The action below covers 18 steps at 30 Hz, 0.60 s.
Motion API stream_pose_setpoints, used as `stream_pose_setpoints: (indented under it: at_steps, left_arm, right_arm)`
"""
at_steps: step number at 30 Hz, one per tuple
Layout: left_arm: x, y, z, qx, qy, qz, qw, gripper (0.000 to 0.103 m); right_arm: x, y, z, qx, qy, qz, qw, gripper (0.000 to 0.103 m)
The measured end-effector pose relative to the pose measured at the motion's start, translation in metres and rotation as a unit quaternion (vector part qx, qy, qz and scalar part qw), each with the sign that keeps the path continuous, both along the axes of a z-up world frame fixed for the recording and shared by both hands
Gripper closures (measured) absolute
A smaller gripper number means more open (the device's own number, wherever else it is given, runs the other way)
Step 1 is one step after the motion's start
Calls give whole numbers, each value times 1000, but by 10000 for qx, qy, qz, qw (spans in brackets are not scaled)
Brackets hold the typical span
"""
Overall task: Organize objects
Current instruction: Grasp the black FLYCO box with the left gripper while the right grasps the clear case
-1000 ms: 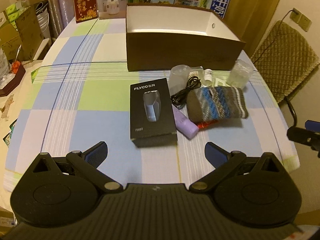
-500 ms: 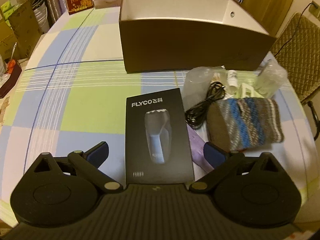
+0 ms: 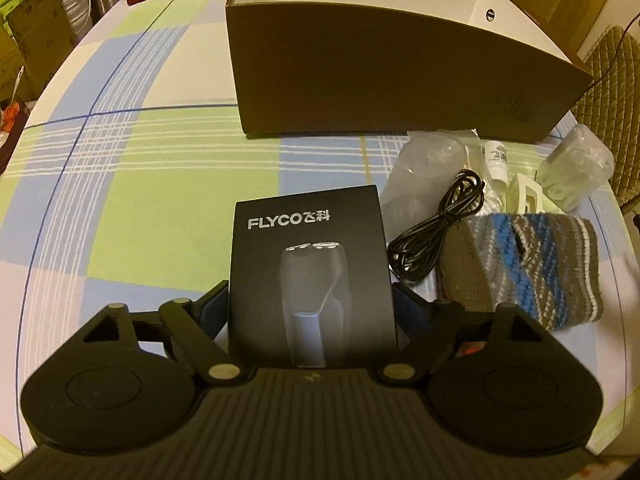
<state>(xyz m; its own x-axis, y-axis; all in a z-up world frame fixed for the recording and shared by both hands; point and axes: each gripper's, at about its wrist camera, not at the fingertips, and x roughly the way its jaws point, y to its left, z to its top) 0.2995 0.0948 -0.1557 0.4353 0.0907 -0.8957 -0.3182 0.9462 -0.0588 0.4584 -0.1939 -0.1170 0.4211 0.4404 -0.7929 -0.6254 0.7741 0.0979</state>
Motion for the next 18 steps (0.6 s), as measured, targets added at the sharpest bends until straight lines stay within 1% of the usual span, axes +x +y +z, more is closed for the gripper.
stream_pose_setpoints:
  at_steps: [3, 9, 10, 11, 13, 15, 18]
  left_arm:
    - [1, 0, 0, 116, -27, 25, 9999, 25]
    - [-6, 5, 8, 278, -140, 317, 9990, 25]
    - [-8, 7, 10, 291, -151, 390, 9987, 25]
    - [-10, 9, 13, 304, -163, 453, 9984, 25]
    - [-13, 13, 18, 324, -200, 565, 9977, 25]
    - [-17, 17, 24, 359, -231, 665, 9969, 25]
    - [-21, 21, 35, 401, -299, 771, 9958, 25]
  right_arm:
    - [7, 5, -3, 11, -53, 144, 9999, 2]
    - [22, 22, -5, 11, -262, 536, 9982, 2]
    - [24, 26, -6, -18, -328, 641, 9974, 4]
    - [25, 31, -7, -37, -367, 742, 9966, 14]
    - [30, 41, -9, -95, -400, 968, 9945, 23]
    - [33, 50, -13, -113, -479, 1136, 9923, 26]
    - [38, 65, -22, -234, -573, 1438, 9877, 36]
